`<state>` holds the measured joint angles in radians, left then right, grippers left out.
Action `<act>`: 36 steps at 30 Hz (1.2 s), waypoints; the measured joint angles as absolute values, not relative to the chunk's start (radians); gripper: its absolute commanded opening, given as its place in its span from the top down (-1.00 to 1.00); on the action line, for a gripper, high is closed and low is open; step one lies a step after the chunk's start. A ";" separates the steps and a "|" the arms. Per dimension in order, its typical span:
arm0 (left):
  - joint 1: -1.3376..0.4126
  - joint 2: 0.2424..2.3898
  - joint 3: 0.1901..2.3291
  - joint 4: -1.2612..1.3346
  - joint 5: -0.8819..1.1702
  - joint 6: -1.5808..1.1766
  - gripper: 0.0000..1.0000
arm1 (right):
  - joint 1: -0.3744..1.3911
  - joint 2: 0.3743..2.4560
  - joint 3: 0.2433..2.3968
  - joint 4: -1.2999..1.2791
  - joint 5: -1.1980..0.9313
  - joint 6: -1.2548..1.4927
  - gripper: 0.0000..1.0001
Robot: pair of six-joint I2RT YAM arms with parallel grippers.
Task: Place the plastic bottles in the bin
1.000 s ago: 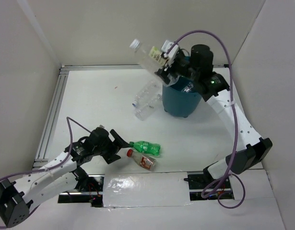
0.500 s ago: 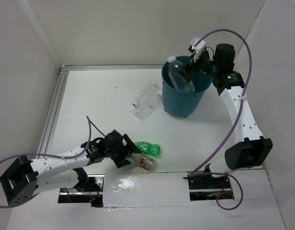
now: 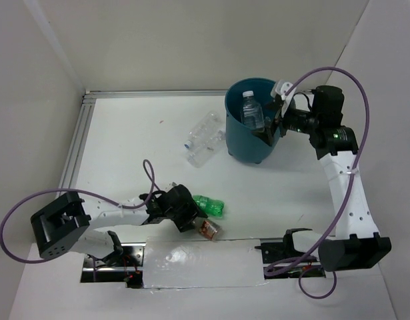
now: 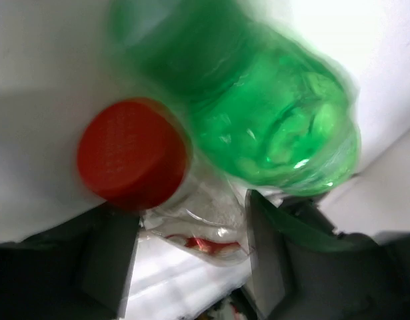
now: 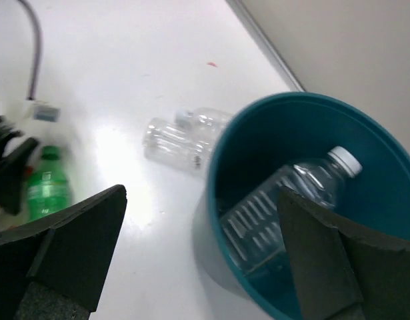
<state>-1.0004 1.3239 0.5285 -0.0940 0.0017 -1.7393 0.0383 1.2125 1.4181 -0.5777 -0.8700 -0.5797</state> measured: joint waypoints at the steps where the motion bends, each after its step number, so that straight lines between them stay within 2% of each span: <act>1: -1.000 1.343 0.540 -0.086 0.001 -1.736 0.04 | 0.038 1.194 1.412 -0.609 -0.904 -0.606 -0.97; 2: -1.000 1.356 0.547 -0.081 0.002 -1.737 0.26 | 0.038 1.180 1.411 -0.640 -0.934 -0.629 -0.88; 3: -1.000 1.364 0.554 -0.079 0.005 -1.727 0.52 | 0.038 1.169 1.405 -0.663 -0.963 -0.650 -0.60; 5: -1.008 1.365 0.555 -0.098 -0.003 -1.712 0.78 | 0.039 1.151 1.390 -0.725 -1.013 -0.695 -0.13; 6: -1.013 1.357 0.556 -0.111 -0.006 -1.702 0.83 | 0.039 1.146 1.378 -0.751 -1.029 -0.716 0.30; 7: -1.017 1.340 0.560 -0.131 -0.007 -1.686 0.98 | 0.042 1.139 1.362 -0.773 -1.043 -0.735 0.45; 8: -1.028 1.308 0.565 -0.171 -0.018 -1.666 1.00 | 0.046 1.132 1.344 -0.795 -1.052 -0.746 0.52; 9: -1.040 1.271 0.570 -0.208 -0.025 -1.641 1.00 | 0.047 1.125 1.320 -0.807 -1.056 -0.752 0.48; 10: -1.050 1.227 0.577 -0.249 -0.031 -1.615 1.00 | 0.048 1.113 1.291 -0.813 -1.056 -0.753 0.35; 11: -1.059 1.176 0.589 -0.292 -0.043 -1.584 1.00 | 0.048 1.102 1.264 -0.820 -1.055 -0.750 -0.03; 13: -1.069 1.073 0.628 -0.357 -0.073 -1.521 1.00 | 0.049 1.073 1.198 -0.826 -1.050 -0.742 -1.00; 17: -1.060 0.935 0.769 -0.421 -0.188 -1.378 1.00 | 0.057 1.017 1.075 -0.833 -1.013 -0.749 -0.97; 19: -1.034 0.934 0.884 -0.422 -0.252 -1.284 1.00 | 0.059 0.993 1.020 -0.826 -0.979 -0.751 -0.68; 20: -1.015 0.952 0.944 -0.410 -0.278 -1.238 1.00 | 0.059 0.974 0.986 -0.825 -0.956 -0.753 -0.42; 21: -0.992 0.974 0.999 -0.391 -0.297 -1.194 1.00 | 0.059 0.958 0.959 -0.825 -0.936 -0.759 0.21; 23: -0.933 1.037 1.107 -0.319 -0.325 -1.105 1.00 | 0.059 0.920 0.907 -0.824 -0.897 -0.771 0.77; 24: -0.903 1.077 1.148 -0.273 -0.329 -1.069 1.00 | 0.059 0.901 0.888 -0.825 -0.884 -0.776 0.88; 27: -0.814 1.225 1.291 -0.160 -0.329 -0.980 1.00 | 0.059 0.836 0.828 -0.824 -0.844 -0.785 0.58; 28: -0.793 1.282 1.338 -0.131 -0.325 -0.962 1.00 | 0.059 0.818 0.811 -0.823 -0.833 -0.793 0.33; 31: -0.733 1.482 1.526 -0.041 -0.297 -0.921 0.99 | 0.059 0.782 0.774 -0.823 -0.802 -0.812 -0.17; 32: -0.720 1.542 1.580 -0.026 -0.289 -0.919 0.96 | 0.059 0.776 0.765 -0.823 -0.789 -0.817 -0.42; 35: -0.700 1.732 1.775 -0.009 -0.276 -0.917 0.72 | 0.059 0.773 0.756 -0.821 -0.761 -0.842 -0.59; 36: -0.699 1.802 1.857 -0.016 -0.275 -0.915 0.52 | 0.059 0.773 0.752 -0.815 -0.752 -0.849 -0.59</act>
<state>-0.6987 1.8019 1.8568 -0.0158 -0.2749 -0.9150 0.0593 0.7727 0.7517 -0.8146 -0.7521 -0.8490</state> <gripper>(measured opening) 0.488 0.778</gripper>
